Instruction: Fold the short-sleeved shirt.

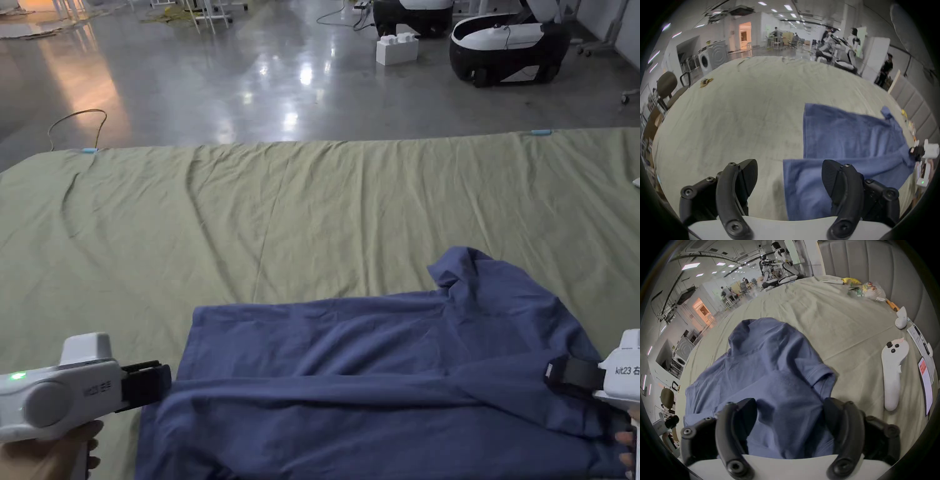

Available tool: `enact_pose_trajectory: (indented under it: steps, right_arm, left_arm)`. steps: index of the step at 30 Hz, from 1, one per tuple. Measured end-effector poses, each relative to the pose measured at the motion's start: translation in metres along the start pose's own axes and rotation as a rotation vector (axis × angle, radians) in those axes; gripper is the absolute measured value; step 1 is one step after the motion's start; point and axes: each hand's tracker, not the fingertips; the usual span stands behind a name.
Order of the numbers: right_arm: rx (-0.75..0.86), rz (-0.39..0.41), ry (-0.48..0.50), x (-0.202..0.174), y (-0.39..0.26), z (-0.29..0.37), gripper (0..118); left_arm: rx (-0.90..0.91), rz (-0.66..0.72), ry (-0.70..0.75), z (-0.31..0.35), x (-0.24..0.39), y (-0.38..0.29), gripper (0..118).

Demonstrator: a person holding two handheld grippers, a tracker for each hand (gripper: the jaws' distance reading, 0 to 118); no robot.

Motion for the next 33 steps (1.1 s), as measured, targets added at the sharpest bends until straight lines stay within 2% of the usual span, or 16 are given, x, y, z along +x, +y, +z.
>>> enact_pose_trajectory:
  steps: [1, 4, 6, 9, 11, 15, 19, 20, 21, 22, 24, 25, 27, 29, 31, 33]
  right_arm:
    - [0.029, -0.006, 0.019, 0.004, 0.003, 0.011, 82]
    - [0.189, -0.009, 0.094, 0.015, 0.007, 0.06, 82]
    - [0.315, 0.027, 0.141, 0.015, 0.006, 0.109, 82]
    - [0.489, 0.148, 0.18, 0.003, -0.006, 0.184, 84]
    - [0.597, 0.253, 0.205, -0.007, -0.02, 0.23, 86]
    - [0.755, 0.377, 0.221, -0.024, -0.054, 0.298, 86]
    - [0.884, 0.459, 0.227, -0.037, -0.088, 0.331, 86]
    - [0.878, 0.455, 0.231, -0.041, -0.1, 0.339, 83]
    - [0.868, 0.445, 0.238, -0.042, -0.11, 0.343, 77]
    - [0.898, 0.453, 0.25, -0.044, -0.118, 0.347, 56]
    - [0.904, 0.477, 0.249, -0.05, -0.132, 0.354, 16]
    - [0.914, 0.499, 0.229, -0.053, -0.139, 0.355, 5]
    - [0.937, 0.585, 0.18, -0.061, -0.148, 0.359, 0]
    - [0.938, 0.585, 0.171, -0.063, -0.156, 0.36, 0]
    - [0.889, 0.574, 0.218, -0.062, -0.155, 0.357, 0]
    - [0.921, 0.58, 0.196, -0.065, -0.155, 0.361, 0]
  left_arm:
    - [0.062, 0.004, -0.02, 0.013, -0.002, 0.003, 82]
    - [0.23, -0.104, -0.038, 0.067, 0.004, 0.01, 82]
    - [0.343, -0.172, -0.083, 0.122, 0.019, 0.006, 82]
    - [0.516, -0.271, -0.132, 0.198, 0.043, -0.008, 82]
    - [0.613, -0.341, -0.107, 0.248, 0.063, -0.024, 82]
    - [0.768, -0.445, -0.048, 0.313, 0.097, -0.056, 82]
    - [0.815, -0.434, -0.03, 0.346, 0.116, -0.078, 81]
    - [0.824, -0.425, -0.049, 0.355, 0.119, -0.084, 80]
    - [0.833, -0.421, -0.057, 0.359, 0.121, -0.089, 78]
    - [0.846, -0.418, -0.061, 0.363, 0.123, -0.094, 67]
    - [0.865, -0.436, -0.058, 0.369, 0.128, -0.104, 31]
    - [0.862, -0.432, -0.05, 0.371, 0.131, -0.107, 8]
    - [0.884, -0.433, -0.054, 0.374, 0.13, -0.116, 2]
    - [0.872, -0.397, -0.059, 0.376, 0.132, -0.117, 0]
    - [0.854, -0.352, -0.094, 0.373, 0.128, -0.115, 0]
    - [0.84, -0.336, -0.09, 0.373, 0.127, -0.113, 0]
